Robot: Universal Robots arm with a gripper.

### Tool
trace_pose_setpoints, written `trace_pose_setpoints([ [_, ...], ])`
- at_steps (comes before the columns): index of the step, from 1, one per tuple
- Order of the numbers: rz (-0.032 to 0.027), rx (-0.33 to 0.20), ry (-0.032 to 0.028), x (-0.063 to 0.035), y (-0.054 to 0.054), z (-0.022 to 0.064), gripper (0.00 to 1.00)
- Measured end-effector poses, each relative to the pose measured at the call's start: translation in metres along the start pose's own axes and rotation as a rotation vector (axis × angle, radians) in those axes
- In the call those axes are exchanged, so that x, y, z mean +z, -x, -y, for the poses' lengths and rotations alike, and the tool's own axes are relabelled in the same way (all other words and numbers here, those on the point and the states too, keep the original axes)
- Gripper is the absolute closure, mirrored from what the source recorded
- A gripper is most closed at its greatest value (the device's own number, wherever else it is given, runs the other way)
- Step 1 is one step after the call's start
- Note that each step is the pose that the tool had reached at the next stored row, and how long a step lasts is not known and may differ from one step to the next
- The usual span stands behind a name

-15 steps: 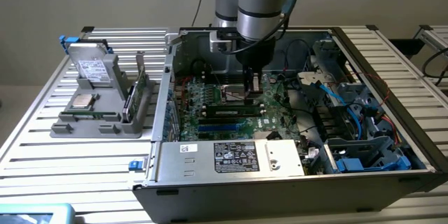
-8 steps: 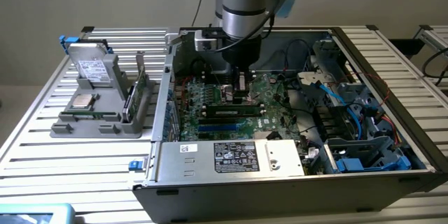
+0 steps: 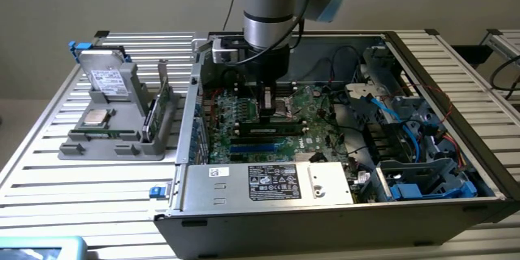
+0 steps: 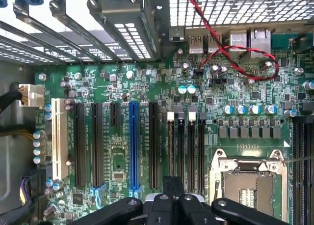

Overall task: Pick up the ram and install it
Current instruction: 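Press down the ram until it locks into place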

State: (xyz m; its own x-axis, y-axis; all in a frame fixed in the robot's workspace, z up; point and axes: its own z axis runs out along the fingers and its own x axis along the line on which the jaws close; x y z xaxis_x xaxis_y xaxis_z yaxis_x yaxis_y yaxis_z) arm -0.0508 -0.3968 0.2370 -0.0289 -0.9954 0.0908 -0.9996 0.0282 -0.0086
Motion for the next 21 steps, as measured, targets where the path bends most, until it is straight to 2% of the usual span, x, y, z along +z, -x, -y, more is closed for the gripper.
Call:
trace_pose_setpoints([
  [5,-0.0009,0.000,-0.0001,0.0024,0.0010,-0.0057,0.89],
  [9,-0.0012,0.000,-0.0004,0.0046,0.0041,-0.0069,0.89],
  [17,-0.0059,0.000,-0.0006,0.0074,0.0047,-0.0069,0.89],
  [21,-0.0103,0.000,-0.0003,0.0096,0.0048,-0.0070,0.89],
])
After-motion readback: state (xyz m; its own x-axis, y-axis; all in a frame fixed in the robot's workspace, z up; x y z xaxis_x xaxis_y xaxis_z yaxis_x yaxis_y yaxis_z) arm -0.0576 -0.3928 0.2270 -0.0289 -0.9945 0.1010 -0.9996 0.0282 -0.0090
